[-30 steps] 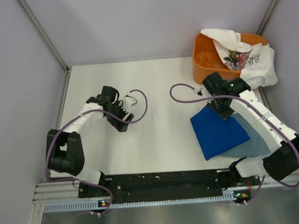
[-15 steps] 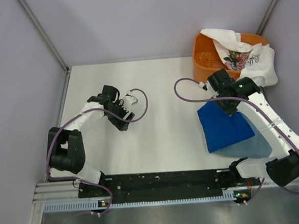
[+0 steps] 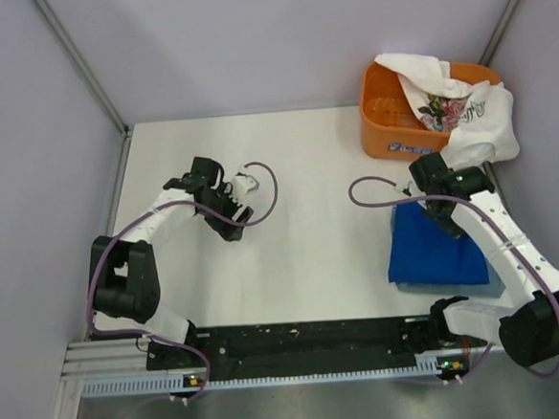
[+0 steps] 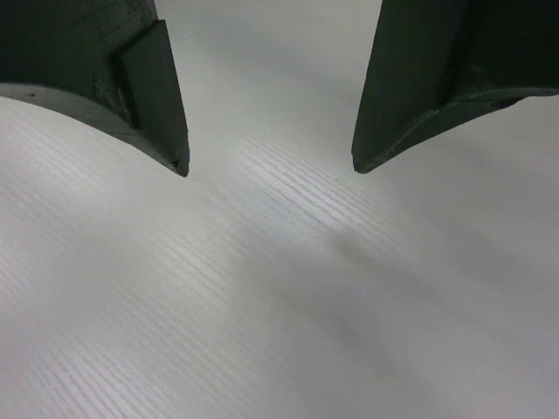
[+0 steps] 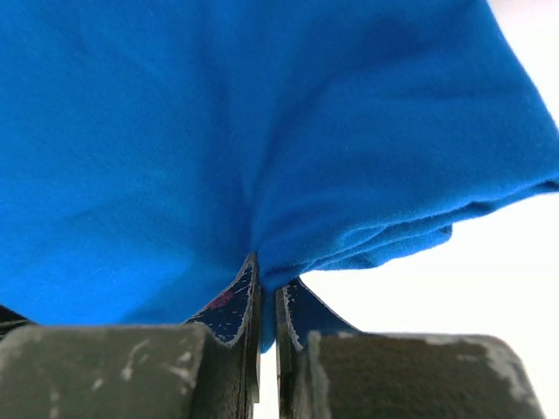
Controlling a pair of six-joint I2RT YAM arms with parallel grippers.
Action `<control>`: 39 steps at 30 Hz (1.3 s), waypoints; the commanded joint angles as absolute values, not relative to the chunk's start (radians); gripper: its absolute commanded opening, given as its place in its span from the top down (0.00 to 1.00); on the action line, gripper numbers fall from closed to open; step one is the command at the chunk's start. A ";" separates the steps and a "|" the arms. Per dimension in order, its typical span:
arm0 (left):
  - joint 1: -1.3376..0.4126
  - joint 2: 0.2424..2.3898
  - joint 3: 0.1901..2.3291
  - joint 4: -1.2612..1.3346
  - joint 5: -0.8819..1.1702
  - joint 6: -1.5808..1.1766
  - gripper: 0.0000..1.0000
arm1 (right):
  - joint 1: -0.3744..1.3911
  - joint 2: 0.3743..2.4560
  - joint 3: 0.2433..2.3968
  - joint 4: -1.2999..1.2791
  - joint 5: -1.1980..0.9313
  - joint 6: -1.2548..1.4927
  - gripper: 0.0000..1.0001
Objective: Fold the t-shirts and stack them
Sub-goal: Put the neatly folded tshirt into the corner of the board with the right arm
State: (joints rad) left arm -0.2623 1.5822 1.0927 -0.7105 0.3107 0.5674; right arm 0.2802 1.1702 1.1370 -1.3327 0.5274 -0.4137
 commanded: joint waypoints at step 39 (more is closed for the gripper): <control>-0.247 1.517 1.086 -0.695 0.316 0.587 0.20 | 0.153 1.135 1.049 -0.723 -0.056 -0.137 0.07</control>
